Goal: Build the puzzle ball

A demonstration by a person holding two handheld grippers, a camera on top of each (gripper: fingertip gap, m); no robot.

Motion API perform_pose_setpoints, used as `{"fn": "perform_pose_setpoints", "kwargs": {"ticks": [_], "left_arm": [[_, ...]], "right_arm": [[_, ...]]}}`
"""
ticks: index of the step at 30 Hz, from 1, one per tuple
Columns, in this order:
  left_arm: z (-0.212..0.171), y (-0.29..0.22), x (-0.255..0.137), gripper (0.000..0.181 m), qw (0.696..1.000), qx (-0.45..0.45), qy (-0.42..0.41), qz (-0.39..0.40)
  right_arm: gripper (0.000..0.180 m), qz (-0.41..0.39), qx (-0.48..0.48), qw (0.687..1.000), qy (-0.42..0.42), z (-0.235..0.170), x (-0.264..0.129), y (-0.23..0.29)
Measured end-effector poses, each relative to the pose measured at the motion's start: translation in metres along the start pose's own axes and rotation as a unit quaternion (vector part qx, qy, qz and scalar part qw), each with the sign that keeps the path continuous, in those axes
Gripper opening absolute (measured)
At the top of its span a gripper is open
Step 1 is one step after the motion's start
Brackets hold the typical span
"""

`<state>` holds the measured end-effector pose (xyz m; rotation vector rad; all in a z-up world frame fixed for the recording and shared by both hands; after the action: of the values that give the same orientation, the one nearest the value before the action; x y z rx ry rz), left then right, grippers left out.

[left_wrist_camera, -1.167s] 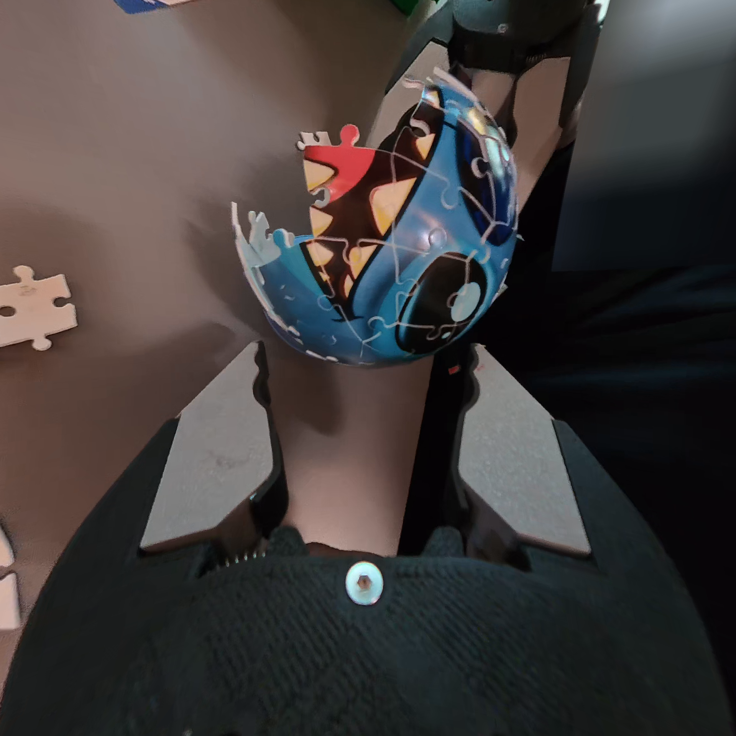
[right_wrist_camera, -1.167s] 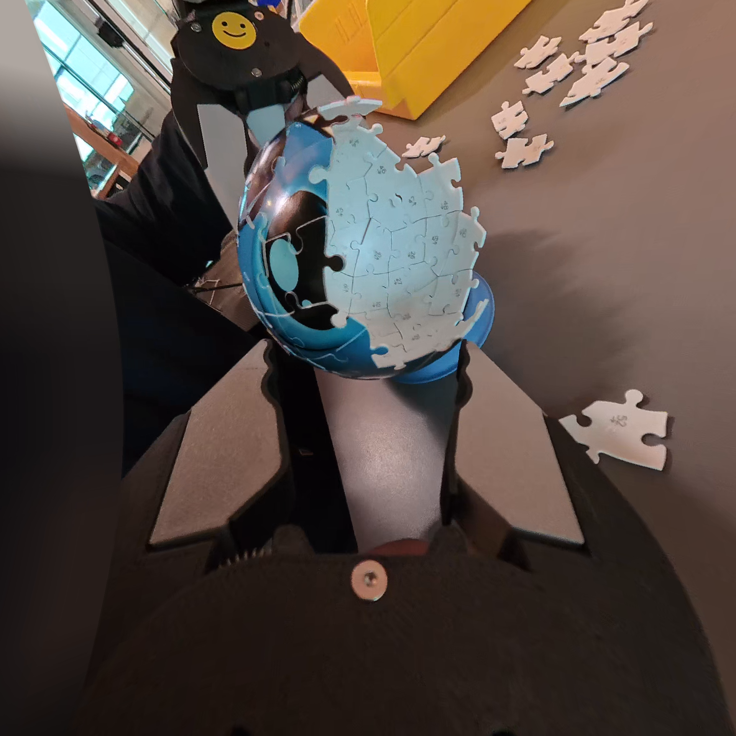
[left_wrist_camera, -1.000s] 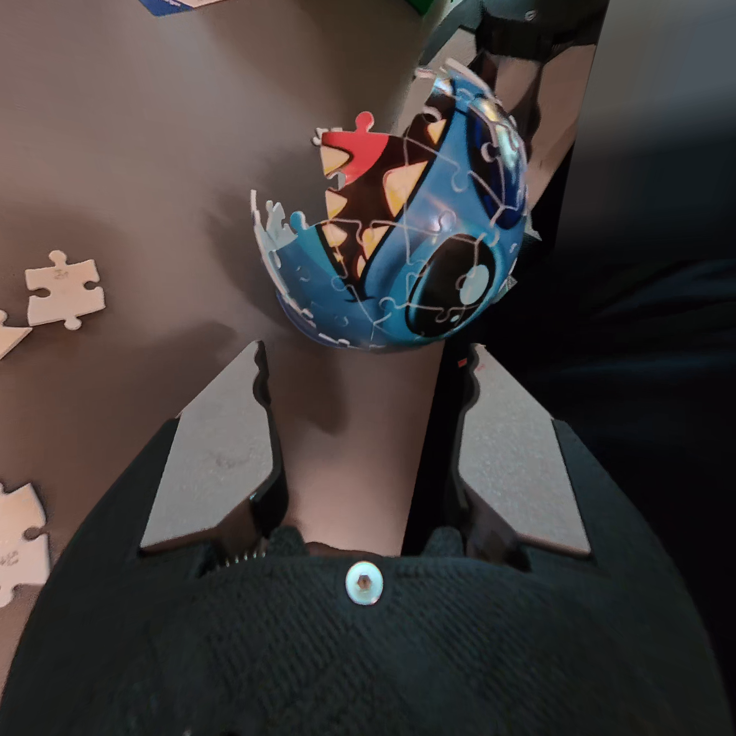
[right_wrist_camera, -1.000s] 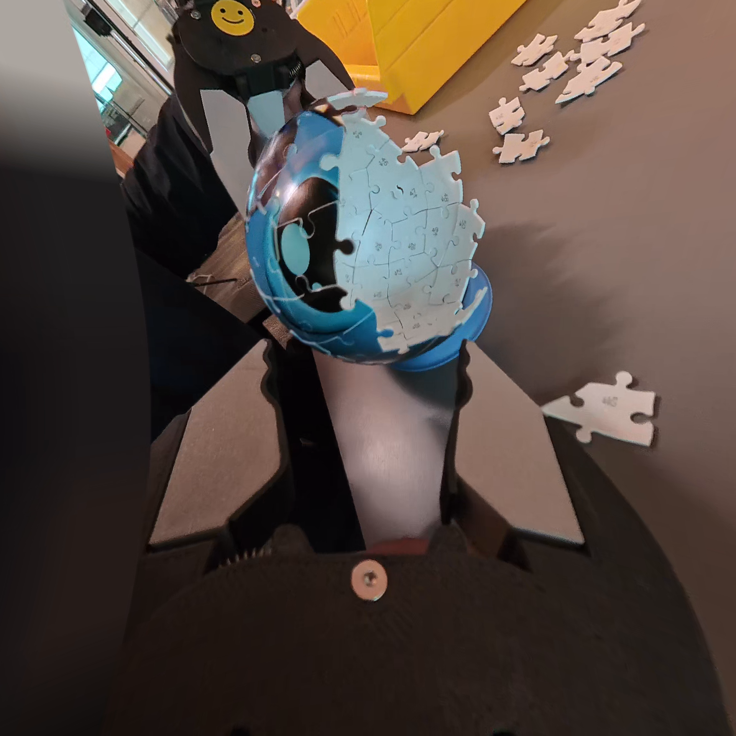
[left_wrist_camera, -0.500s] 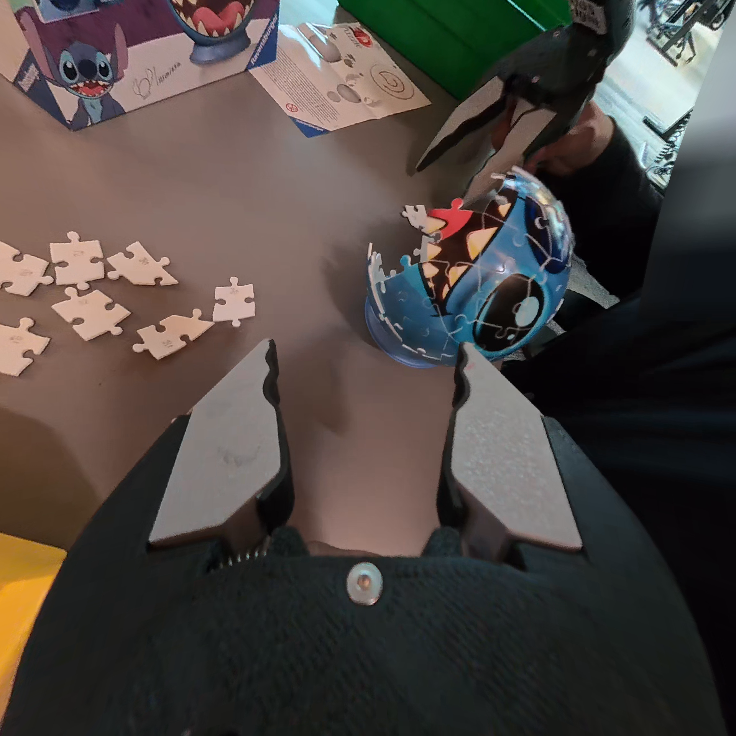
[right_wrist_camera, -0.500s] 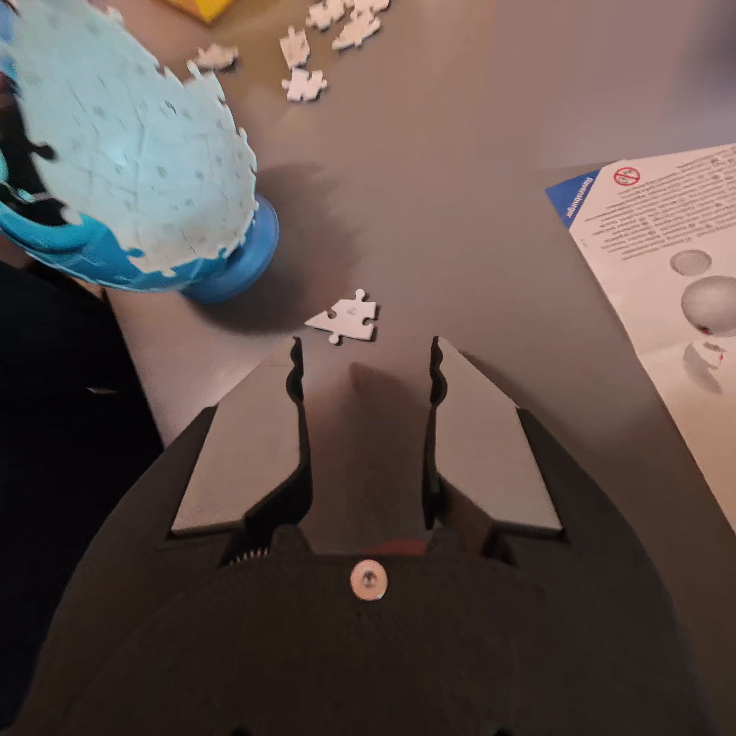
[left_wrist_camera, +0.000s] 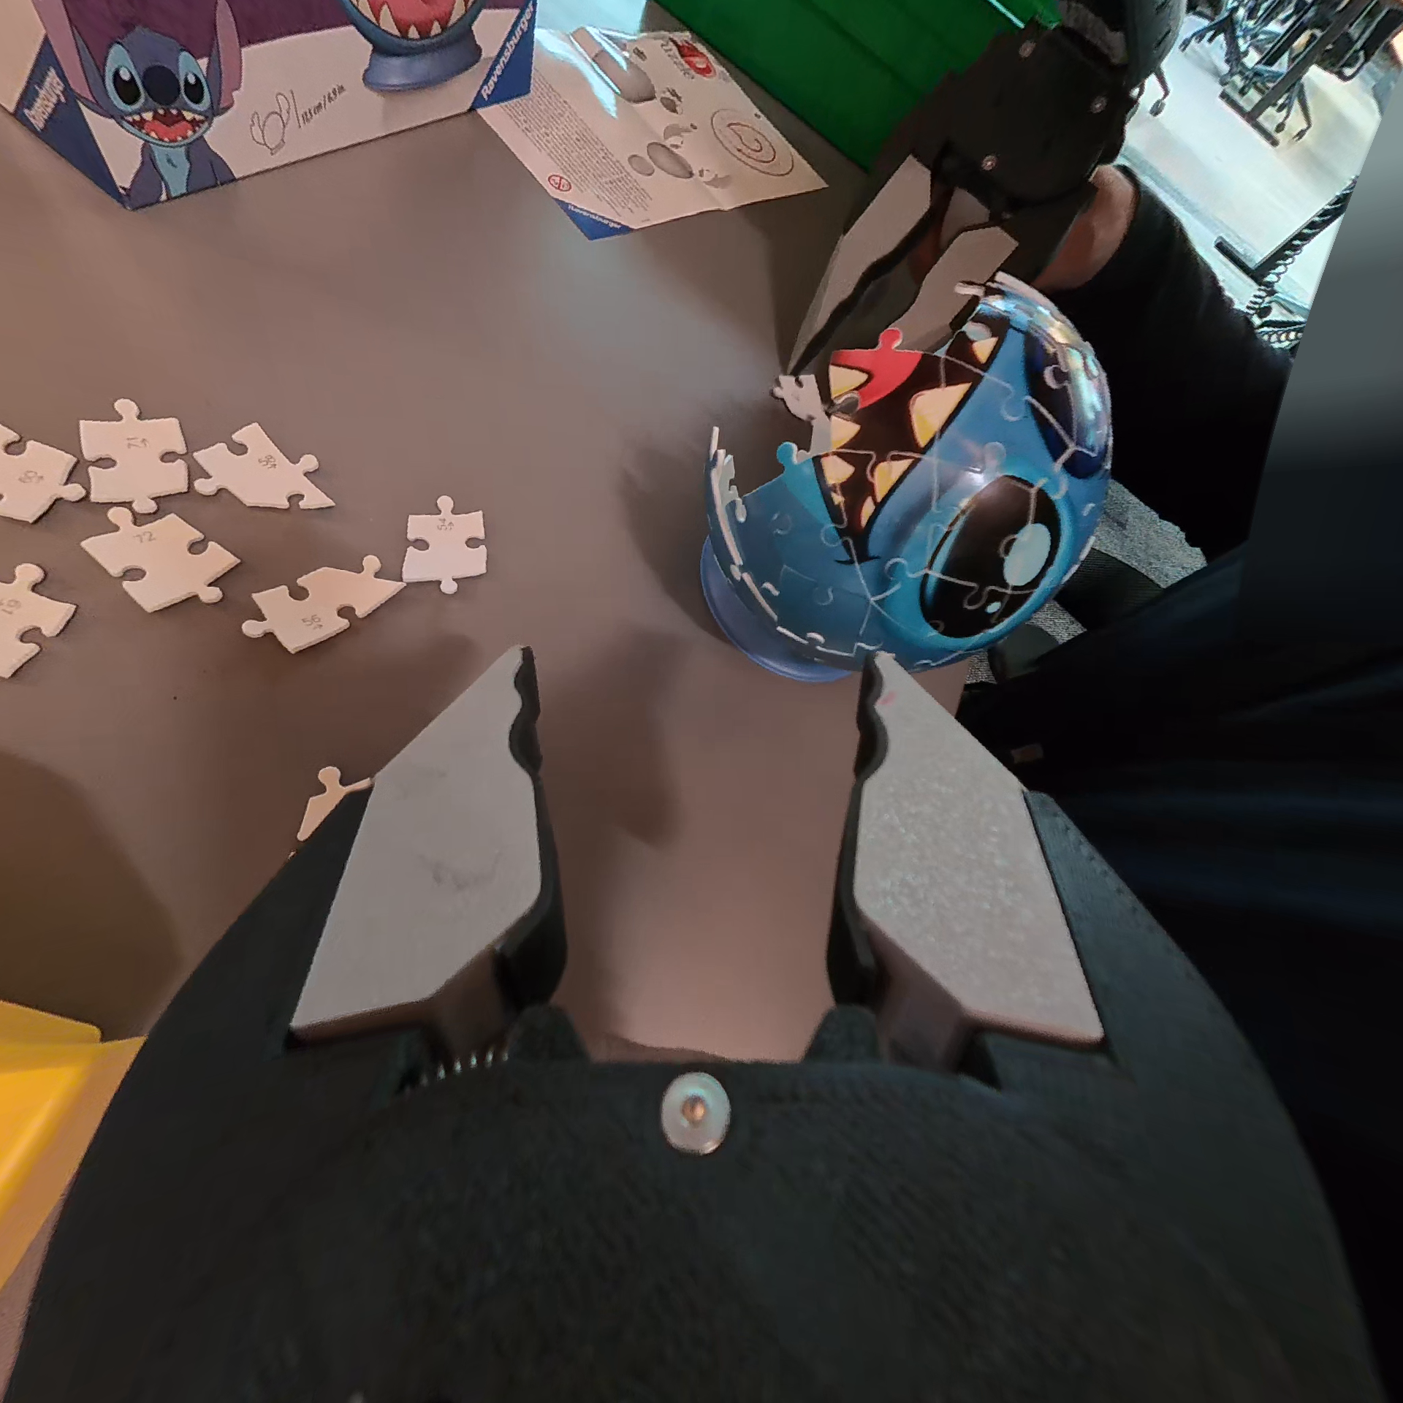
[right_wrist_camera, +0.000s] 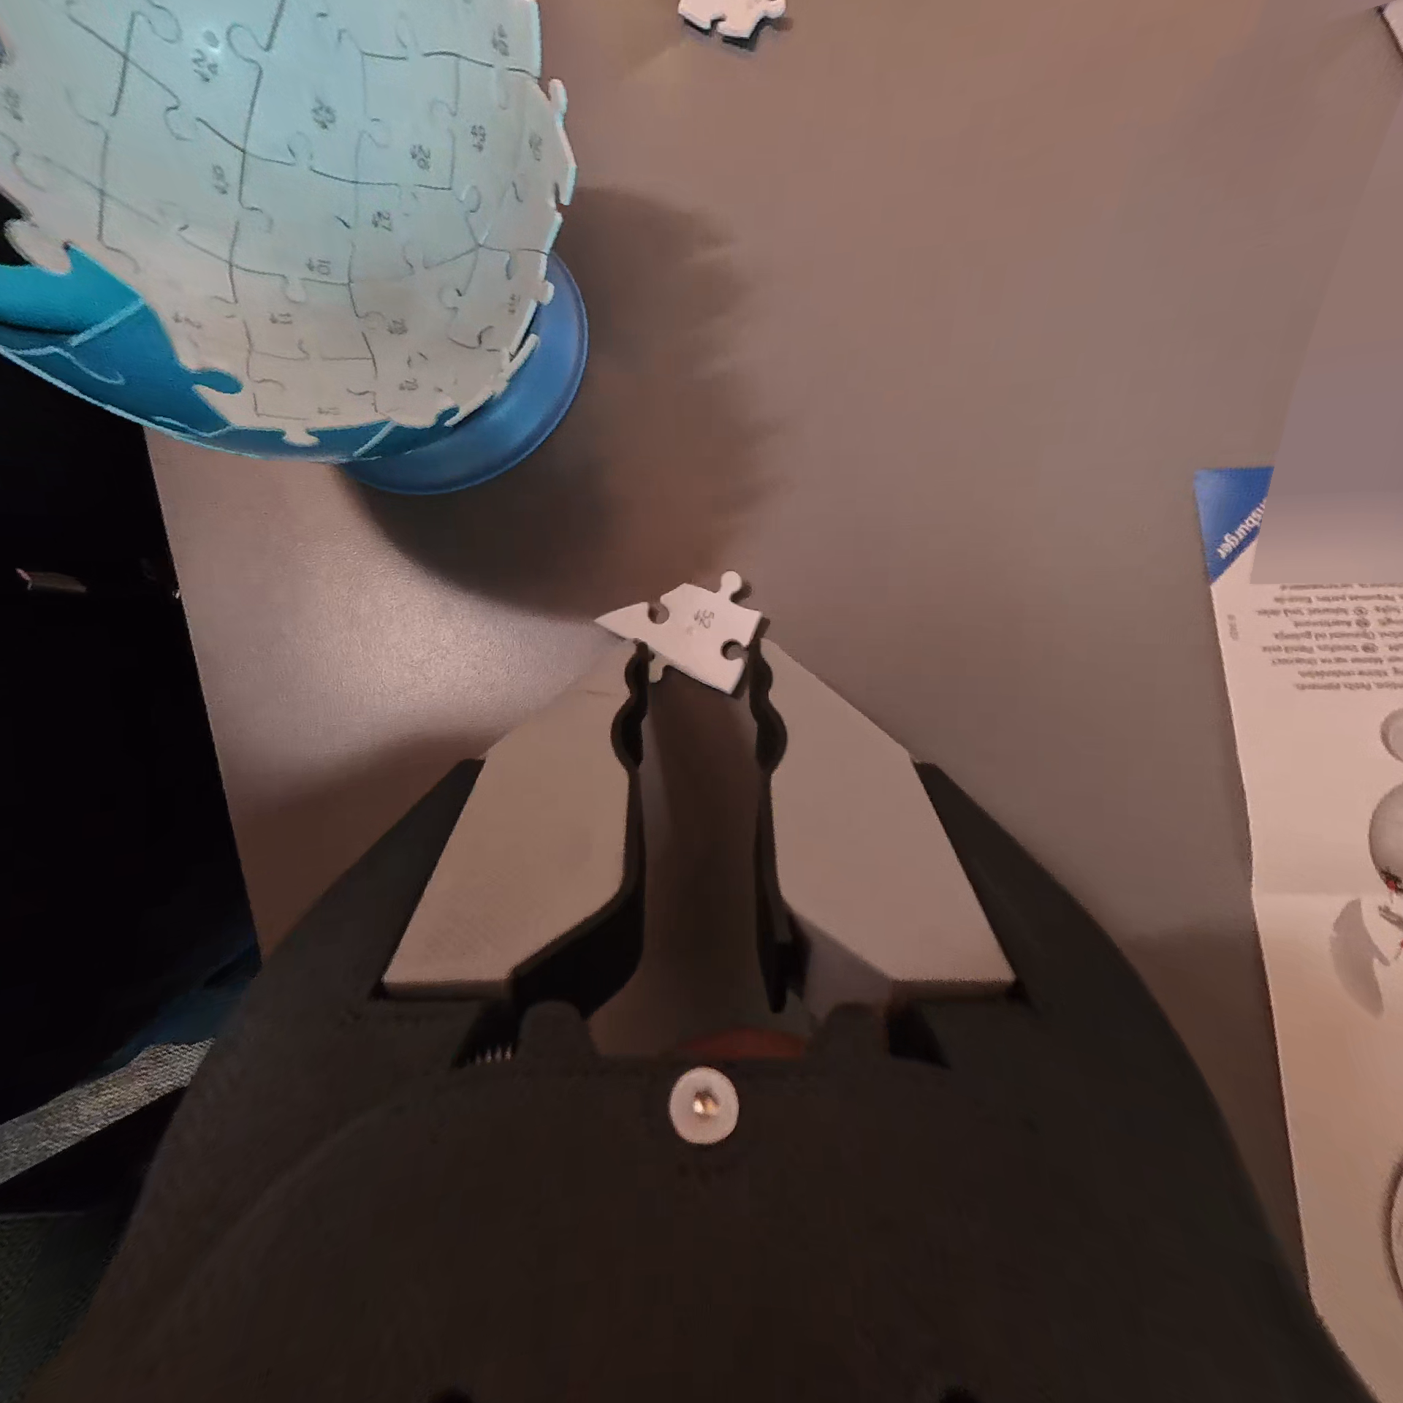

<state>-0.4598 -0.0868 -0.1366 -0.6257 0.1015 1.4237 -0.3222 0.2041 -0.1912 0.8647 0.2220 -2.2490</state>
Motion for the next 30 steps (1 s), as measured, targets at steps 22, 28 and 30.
{"fn": "perform_pose_setpoints", "kwargs": {"ticks": [22, 28, 30], "left_arm": [[0.042, -0.006, 0.003, 0.071, 0.998, 0.065, -0.025, 0.001], [0.096, 0.000, 0.024, 0.063, 0.993, 0.117, -0.031, 0.001], [0.112, 0.001, 0.039, 0.061, 0.992, 0.126, -0.025, -0.007]], "right_arm": [[0.000, -0.016, 0.016, 0.999, -0.041, 0.005, -0.022, -0.010], [0.000, -0.030, 0.000, 0.998, -0.056, 0.027, -0.028, -0.020], [0.000, -0.033, -0.009, 0.997, -0.065, 0.039, -0.029, -0.025]]}}
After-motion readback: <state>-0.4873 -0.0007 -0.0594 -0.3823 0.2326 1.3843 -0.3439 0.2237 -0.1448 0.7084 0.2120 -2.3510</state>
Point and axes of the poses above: each gripper's, where its closed fingertips meet, x out along the fingers, z out of its top, y = z × x across the jaws, the point moved 8 cm from there along -x, back along the fingers, and after that the axes turned 8 degrees about -y, right-handed, at the moved point
